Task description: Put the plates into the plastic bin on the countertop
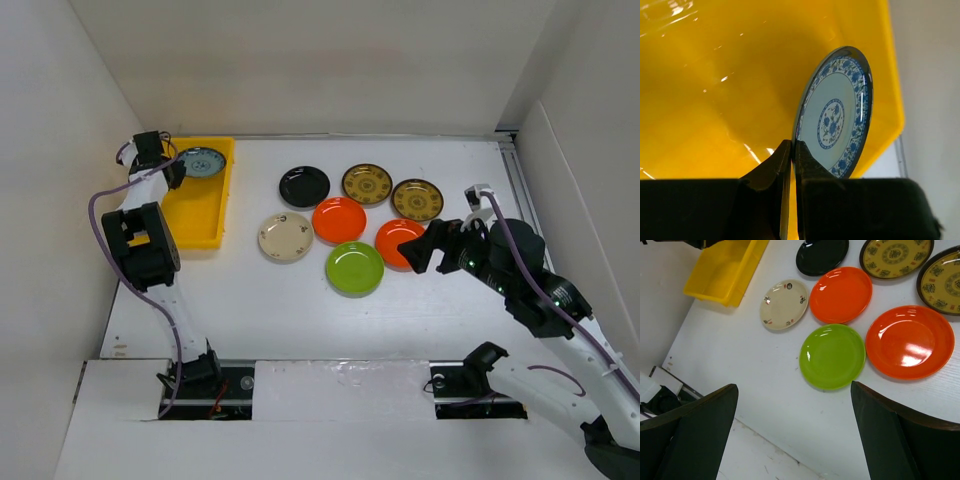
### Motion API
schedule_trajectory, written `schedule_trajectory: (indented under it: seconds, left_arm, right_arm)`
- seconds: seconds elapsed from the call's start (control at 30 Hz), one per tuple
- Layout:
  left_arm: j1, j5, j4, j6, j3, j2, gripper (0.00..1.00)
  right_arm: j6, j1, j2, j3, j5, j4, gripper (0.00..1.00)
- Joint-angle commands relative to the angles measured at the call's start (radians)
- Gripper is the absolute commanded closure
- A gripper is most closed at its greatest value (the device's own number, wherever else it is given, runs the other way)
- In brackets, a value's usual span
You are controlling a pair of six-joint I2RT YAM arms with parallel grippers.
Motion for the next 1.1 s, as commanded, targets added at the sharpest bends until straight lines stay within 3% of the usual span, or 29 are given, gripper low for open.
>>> schedule_trajectory:
  seconds: [0.0,0.03,0.07,0.1,0.13,0.27,0.47,0.6,0.77,0.9,1.07]
  left_arm:
    - [-0.001,-0.011,-0.001,0.015,0.034,-0.021,1.0]
    - [-0.001,-0.011,-0.001,0.005,0.034,-0.021,1.0]
    - [-0.001,-0.011,-0.001,0.005,0.034,-0.033,0.92]
    - [-0.001,-0.011,-0.001,0.005,0.034,-0.033,0.75]
    - [-0.001,-0.023,-0.016,0.005,0.043,-0.05,0.46]
    - [-0.034,-0.067,-0.04,0.052,0.068,-0.165,0.01]
    - [-0.272,-0.124,-0.093,0.13,-0.048,-0.363,0.0]
    - [-0.497,-0.19,-0.039,0.086,-0.449,-0.567,0.0]
    - [-0.758,-0.255,0.018,-0.014,-0.72,-0.717,0.0]
    - [-0.832,-0.27,0.059,-0.095,-0.857,-0.742,0.0]
    - [-0.832,-0.294,0.117,-0.134,-0.957,-0.693,0.0]
  right_arm:
    - [0.005,0.01,-0.003,0.001,-0.013,0.062,0.0]
    - [0.005,0.01,-0.003,0.001,-0.013,0.062,0.0]
    - [-0.004,0.01,-0.003,0.001,-0.013,0.062,0.0]
    - [-0.004,0.01,-0.003,0.01,-0.013,0.062,0.0]
    - [-0.004,0.01,-0.003,0.011,-0.013,0.062,0.0]
    - [-0.004,0.01,-0.003,0.011,-0.013,0.062,0.0]
    - [-0.014,0.01,0.031,-0.011,0.018,0.108,0.0]
    - [-0.014,0.01,0.083,-0.011,0.03,0.142,0.0]
    - [-0.014,0.0,0.106,-0.002,0.01,0.142,0.0]
    - [-0.014,0.0,0.096,-0.031,-0.013,0.18,0.0]
    - [-0.014,-0.009,0.085,-0.04,-0.063,0.194,0.0]
